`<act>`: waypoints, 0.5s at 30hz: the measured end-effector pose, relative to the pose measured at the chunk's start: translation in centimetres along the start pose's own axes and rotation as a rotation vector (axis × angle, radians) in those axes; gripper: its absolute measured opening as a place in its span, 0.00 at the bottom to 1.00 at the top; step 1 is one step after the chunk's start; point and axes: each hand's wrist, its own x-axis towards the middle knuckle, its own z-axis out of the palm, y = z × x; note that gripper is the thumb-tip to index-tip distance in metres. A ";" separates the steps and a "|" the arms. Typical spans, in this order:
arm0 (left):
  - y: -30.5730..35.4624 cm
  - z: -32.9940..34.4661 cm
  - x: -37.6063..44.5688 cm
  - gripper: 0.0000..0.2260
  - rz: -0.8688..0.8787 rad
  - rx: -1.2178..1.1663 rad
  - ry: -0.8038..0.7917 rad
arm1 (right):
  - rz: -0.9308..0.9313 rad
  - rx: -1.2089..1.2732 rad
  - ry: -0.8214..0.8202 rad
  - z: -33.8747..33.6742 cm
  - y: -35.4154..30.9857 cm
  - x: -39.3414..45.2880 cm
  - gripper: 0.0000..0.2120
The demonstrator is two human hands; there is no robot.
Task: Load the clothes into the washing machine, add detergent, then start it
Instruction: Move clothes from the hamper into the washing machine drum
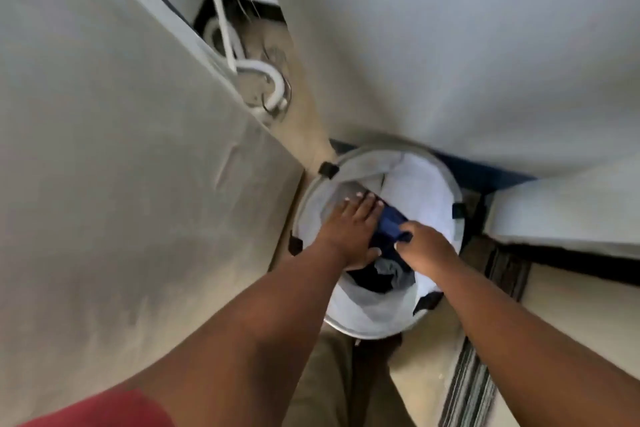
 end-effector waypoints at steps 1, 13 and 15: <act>-0.2 2.4 1.8 0.43 -0.050 -0.027 -0.033 | 0.042 -0.009 -0.010 1.6 1.2 2.0 0.21; -5.6 20.8 15.4 0.60 -0.223 -0.201 -0.221 | 0.035 -0.322 -0.064 15.1 4.3 20.8 0.37; -5.9 22.1 16.2 0.60 -0.202 -0.185 -0.232 | 0.053 -0.449 -0.040 15.8 5.4 21.9 0.41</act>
